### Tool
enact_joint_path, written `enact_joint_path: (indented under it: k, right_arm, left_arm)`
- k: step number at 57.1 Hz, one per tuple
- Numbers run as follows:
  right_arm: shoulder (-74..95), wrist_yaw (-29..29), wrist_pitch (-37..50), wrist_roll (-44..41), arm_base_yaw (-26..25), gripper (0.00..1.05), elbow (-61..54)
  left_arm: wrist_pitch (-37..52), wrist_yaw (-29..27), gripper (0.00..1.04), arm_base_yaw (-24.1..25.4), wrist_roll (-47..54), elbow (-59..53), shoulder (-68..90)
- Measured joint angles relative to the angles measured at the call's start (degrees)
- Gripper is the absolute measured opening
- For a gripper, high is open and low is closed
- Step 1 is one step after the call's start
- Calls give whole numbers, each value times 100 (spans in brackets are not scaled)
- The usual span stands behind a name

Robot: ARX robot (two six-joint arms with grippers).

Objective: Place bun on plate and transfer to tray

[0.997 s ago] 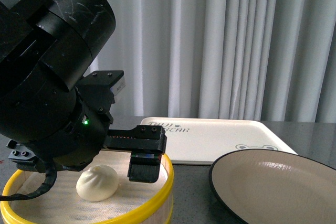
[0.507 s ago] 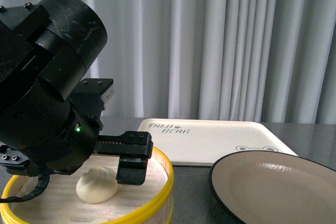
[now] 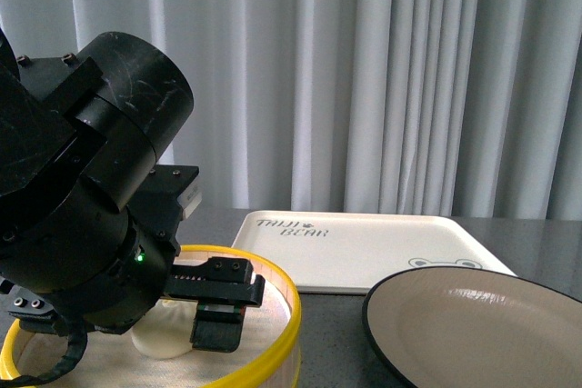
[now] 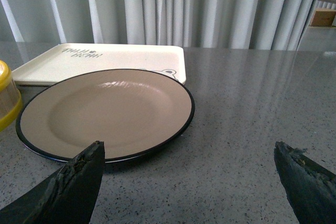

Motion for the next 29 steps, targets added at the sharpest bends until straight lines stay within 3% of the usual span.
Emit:
enact_joint_path:
  k: [29]
  right_arm:
    - [0, 0, 0, 0, 0, 96, 0]
  left_arm:
    - [614, 186, 8, 57, 160, -262, -503]
